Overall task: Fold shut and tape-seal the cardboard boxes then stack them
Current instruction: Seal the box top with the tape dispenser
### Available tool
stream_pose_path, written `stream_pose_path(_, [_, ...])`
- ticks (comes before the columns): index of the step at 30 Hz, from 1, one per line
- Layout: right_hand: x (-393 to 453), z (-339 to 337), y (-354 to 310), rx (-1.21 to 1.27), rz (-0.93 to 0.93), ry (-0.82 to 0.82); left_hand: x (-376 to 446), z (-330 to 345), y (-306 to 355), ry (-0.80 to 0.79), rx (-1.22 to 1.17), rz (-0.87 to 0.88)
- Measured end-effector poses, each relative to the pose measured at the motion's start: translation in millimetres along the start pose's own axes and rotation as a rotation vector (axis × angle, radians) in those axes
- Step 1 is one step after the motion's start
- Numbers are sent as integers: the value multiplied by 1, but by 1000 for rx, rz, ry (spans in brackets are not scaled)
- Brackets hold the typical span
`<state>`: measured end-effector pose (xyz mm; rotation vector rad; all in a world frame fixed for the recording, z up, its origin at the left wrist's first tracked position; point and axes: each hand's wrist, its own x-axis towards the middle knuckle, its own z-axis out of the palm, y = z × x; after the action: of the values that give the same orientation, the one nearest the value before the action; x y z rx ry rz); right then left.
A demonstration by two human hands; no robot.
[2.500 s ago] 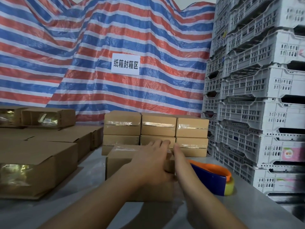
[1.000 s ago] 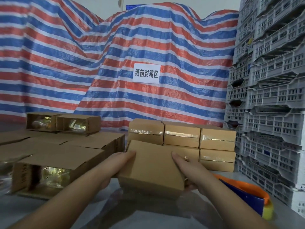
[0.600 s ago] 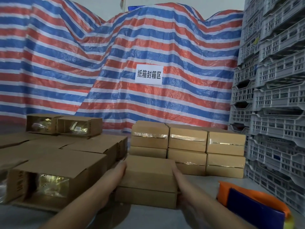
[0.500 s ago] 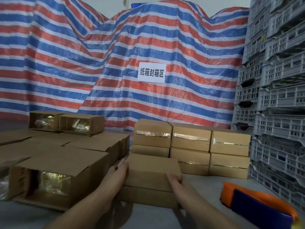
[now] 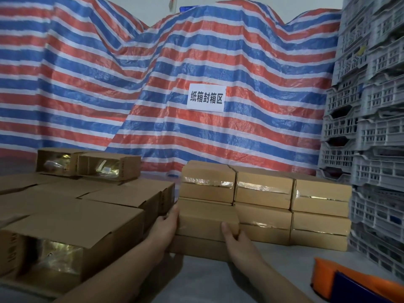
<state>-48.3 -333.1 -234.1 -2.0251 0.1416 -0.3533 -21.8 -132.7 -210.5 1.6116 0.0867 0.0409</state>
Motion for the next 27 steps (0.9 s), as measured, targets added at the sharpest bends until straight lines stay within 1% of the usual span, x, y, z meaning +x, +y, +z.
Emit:
stream_pose_path(4, [2, 0, 9, -11, -70, -16, 8, 1, -9, 48, 80, 29])
stream_pose_path(9, [4, 1, 11, -41, -75, -61, 5, 1, -8, 37, 46, 49])
stream_pose_path(15, [4, 4, 13, -54, -88, -98, 4, -1, -7, 81, 48, 54])
stream_pose_path(19, [3, 6, 14, -46, -87, -82, 2, -3, -6, 47, 25, 23])
stream_pose_path(21, [2, 6, 15, -30, -98, -55, 1, -3, -5, 74, 0, 24])
stream_pose_path(23, [1, 5, 15, -9, -113, -16, -5, 0, 1, 178, -13, 73])
stream_pose_path(24, [1, 4, 14, 7, -114, 5, -9, 1, 5, 233, -12, 131])
stream_pose_path(25, [1, 3, 13, 22, -106, 26, -14, 3, 9, 266, -12, 205])
stream_pose_path(27, [0, -1, 10, 10, -82, 77, -31, 5, 18, 277, -17, 358])
